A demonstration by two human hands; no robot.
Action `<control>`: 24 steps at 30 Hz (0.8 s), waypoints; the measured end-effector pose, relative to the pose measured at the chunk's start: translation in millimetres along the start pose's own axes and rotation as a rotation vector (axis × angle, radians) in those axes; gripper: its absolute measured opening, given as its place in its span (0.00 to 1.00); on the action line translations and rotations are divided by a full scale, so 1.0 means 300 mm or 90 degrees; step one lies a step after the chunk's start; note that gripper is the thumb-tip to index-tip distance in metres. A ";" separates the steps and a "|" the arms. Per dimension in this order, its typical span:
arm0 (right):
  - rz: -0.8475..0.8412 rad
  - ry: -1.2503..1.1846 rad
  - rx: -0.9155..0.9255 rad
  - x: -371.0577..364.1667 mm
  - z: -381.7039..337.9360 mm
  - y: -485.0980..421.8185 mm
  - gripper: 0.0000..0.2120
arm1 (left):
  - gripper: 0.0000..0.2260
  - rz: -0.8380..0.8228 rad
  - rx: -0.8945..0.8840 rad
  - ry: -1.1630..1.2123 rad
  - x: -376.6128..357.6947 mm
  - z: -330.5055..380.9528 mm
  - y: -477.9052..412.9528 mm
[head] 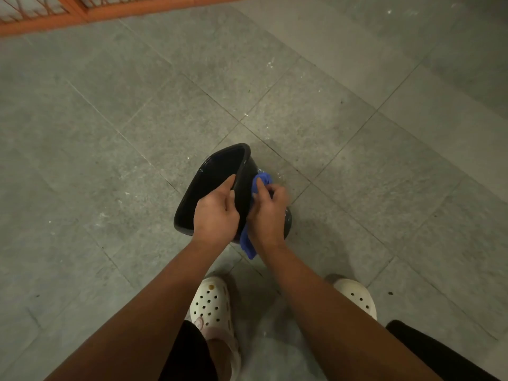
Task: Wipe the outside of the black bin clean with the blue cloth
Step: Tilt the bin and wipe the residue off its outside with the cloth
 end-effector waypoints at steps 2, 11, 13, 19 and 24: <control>-0.004 -0.006 0.021 -0.018 -0.022 0.038 0.09 | 0.17 0.010 0.009 0.010 0.014 -0.006 -0.003; -0.123 -0.050 0.056 -0.058 0.009 -0.067 0.20 | 0.18 -0.001 0.037 0.040 0.009 -0.029 0.004; -0.116 -0.021 0.010 -0.065 0.031 -0.039 0.21 | 0.19 -0.006 0.051 0.037 0.003 -0.031 0.002; -0.014 -0.043 0.096 -0.061 -0.072 0.000 0.04 | 0.19 -0.032 0.019 0.028 0.006 -0.010 0.004; -0.081 0.005 0.121 -0.060 -0.017 -0.094 0.17 | 0.19 -0.010 0.011 0.026 -0.009 -0.001 0.023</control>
Point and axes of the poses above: each hand's wrist, its own y-axis away from the middle knuckle, its own x-axis out of the back of the hand, z = x × y, the point moved 8 cm from there along -y, towards the middle knuckle, and after that the axes turned 14 degrees about x, right-handed, at the moved point
